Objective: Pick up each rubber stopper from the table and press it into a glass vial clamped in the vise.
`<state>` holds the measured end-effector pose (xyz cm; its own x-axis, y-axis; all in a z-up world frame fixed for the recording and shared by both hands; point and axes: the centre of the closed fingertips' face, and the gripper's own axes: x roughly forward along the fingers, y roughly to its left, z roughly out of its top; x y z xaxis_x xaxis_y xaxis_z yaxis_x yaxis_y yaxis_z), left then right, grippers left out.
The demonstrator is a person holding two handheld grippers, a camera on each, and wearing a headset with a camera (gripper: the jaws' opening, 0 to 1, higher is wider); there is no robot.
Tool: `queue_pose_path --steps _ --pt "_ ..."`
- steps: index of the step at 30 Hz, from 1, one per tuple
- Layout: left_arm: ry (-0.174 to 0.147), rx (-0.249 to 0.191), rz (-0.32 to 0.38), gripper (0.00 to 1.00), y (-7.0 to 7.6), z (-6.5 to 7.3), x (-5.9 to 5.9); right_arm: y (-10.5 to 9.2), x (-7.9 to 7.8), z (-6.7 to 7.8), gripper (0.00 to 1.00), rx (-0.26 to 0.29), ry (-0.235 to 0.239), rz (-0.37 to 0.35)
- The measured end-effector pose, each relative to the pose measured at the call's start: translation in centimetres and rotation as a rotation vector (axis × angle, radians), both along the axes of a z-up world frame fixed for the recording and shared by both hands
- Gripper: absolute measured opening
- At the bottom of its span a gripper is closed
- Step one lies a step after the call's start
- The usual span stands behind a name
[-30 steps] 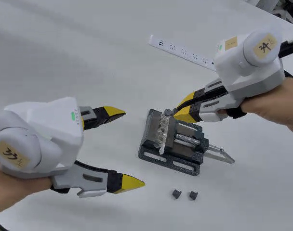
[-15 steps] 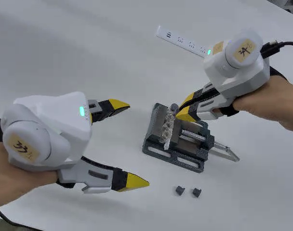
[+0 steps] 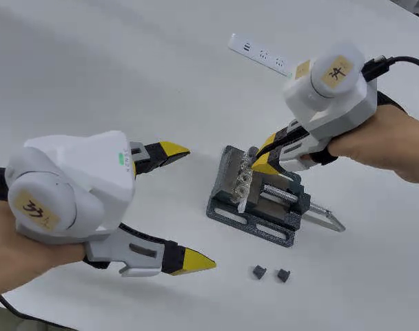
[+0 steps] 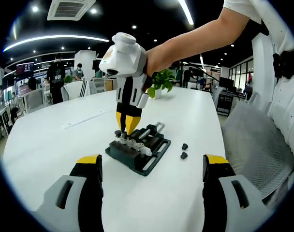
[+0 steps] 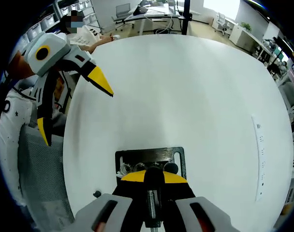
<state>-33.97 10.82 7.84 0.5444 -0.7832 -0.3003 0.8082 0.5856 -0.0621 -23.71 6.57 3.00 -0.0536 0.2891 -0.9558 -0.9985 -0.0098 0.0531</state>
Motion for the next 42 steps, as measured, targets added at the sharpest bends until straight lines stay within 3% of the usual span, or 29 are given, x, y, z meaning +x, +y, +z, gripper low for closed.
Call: queue_pose_path --steps 19,27,42 --pt "0.002 -0.011 0.004 0.83 0.08 -0.08 -0.05 0.14 0.02 -0.31 0.05 -0.093 -0.022 0.049" --pt "0.005 -0.019 0.004 0.83 -0.16 -0.05 0.0 0.14 0.15 -0.37 0.04 -0.111 0.006 0.001" --pt "0.007 -0.03 0.007 0.82 -0.25 -0.18 0.27 0.1 -0.28 -0.55 0.03 -0.256 -0.072 0.057"
